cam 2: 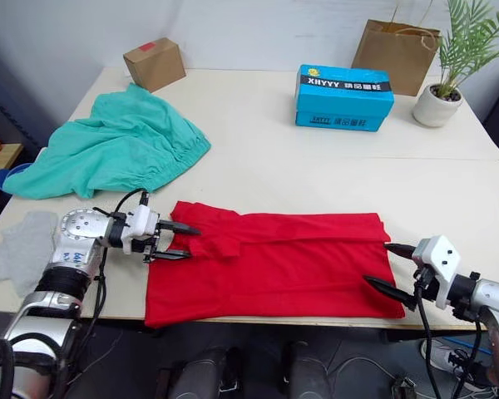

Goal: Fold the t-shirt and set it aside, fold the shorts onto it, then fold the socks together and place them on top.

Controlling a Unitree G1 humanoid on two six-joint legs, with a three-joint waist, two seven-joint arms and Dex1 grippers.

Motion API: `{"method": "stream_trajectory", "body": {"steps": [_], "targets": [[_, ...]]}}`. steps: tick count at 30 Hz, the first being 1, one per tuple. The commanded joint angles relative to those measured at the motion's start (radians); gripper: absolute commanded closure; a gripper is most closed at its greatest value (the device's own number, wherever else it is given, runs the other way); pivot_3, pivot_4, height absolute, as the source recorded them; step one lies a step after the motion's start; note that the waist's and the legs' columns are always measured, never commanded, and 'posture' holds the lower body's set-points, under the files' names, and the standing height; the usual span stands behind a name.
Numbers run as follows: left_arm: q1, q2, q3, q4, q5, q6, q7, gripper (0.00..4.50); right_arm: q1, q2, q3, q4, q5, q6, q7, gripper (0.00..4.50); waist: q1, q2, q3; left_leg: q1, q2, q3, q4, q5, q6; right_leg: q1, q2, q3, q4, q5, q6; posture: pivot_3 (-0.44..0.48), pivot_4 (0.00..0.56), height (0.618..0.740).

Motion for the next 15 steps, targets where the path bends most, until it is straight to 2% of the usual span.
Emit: {"method": "stream_trajectory", "body": {"steps": [1, 4, 7, 10, 14, 15], "targets": [[0.059, 0.089, 0.071, -0.226, -0.159, 0.332, -0.033, 2.14, -0.015, -0.044, -0.07, -0.111, 0.144, 0.143, 0.035, 0.18, 0.0, 0.0, 0.0, 0.0, 0.0, 0.0, 0.0, 0.0, 0.0, 0.0, 0.0, 0.0, 0.0, 0.0, 0.0, 0.0, 0.15, 0.74], [0.08, 0.13, 0.165, -0.379, -0.333, 0.673, 0.087, 2.13, -0.073, -0.033, -0.05, -0.173, 0.207, 0.231, 0.007, 0.89, 0.0, 0.0, 0.0, 0.0, 0.001, -0.001, 0.0, 0.0, 0.0, 0.001, 0.0, 0.0, 0.0, 0.0, 0.0, 0.0, 0.15, 0.74], [0.082, 0.099, 0.208, -0.458, -0.402, 0.831, 0.209, 2.13, -0.174, 0.028, 0.037, -0.159, 0.123, 0.18, -0.065, 1.91, 0.005, 0.0, 0.0, 0.001, 0.001, -0.002, 0.0, 0.0, 0.0, 0.002, -0.001, 0.0, 0.0, 0.0, 0.0, 0.0, 0.15, 0.74], [0.091, 0.01, 0.167, -0.501, -0.317, 0.793, 0.353, 2.74, -0.28, 0.125, 0.144, -0.114, 0.003, 0.1, -0.154, 2.95, 0.008, 0.0, 0.0, 0.001, -0.001, -0.002, 0.0, 0.0, 0.0, 0.002, -0.001, 0.0, 0.0, 0.0, 0.0, 0.0, 0.15, 0.74], [0.08, -0.127, 0.082, -0.492, -0.163, 0.68, 0.533, 4.01, -0.367, 0.262, 0.282, -0.073, -0.133, 0.021, -0.264, 4.36, 0.007, 0.0, 0.0, -0.001, -0.002, -0.001, 0.0, 0.0, -0.001, 0.001, 0.0, 0.0, 0.001, 0.001, 0.001, 0.0, 0.15, 0.74], [0.082, -0.169, 0.071, -0.499, -0.147, 0.688, 0.587, 4.32, -0.386, 0.296, 0.32, -0.055, -0.185, -0.012, -0.3, 4.5, 0.005, 0.0, 0.0, -0.001, -0.002, 0.0, 0.0, 0.0, -0.001, 0.0, 0.0, 0.0, 0.001, 0.001, 0.001, 0.0, 0.15, 0.74]]}}
